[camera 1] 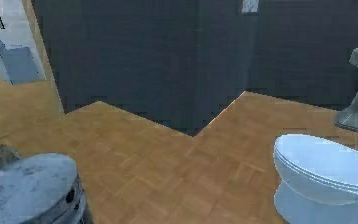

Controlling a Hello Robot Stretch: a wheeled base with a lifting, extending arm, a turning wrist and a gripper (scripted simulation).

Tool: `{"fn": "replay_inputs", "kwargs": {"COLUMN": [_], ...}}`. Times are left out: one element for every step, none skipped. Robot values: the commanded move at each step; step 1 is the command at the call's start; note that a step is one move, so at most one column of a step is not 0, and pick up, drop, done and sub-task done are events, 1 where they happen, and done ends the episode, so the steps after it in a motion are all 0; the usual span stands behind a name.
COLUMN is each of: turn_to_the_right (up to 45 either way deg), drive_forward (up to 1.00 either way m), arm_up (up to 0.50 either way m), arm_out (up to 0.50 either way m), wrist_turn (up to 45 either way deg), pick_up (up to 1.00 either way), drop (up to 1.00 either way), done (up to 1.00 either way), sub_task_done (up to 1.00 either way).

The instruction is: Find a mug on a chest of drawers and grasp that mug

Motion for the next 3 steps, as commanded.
{"fn": "replay_inputs", "kwargs": {"turn_to_the_right": [0.0, -45.0, 0.0], "drive_forward": [0.95, 0.0, 0.05], "arm_up": [0.0, 0.0, 0.0], "arm_out": [0.0, 0.0, 0.0], "wrist_turn": [0.0, 0.0, 0.0], "pick_up": [0.0, 0.0, 0.0], "drop": [0.0, 0.0, 0.0], "done": [0.0, 0.0, 0.0], "sub_task_done": [0.0, 0.0, 0.0]}}
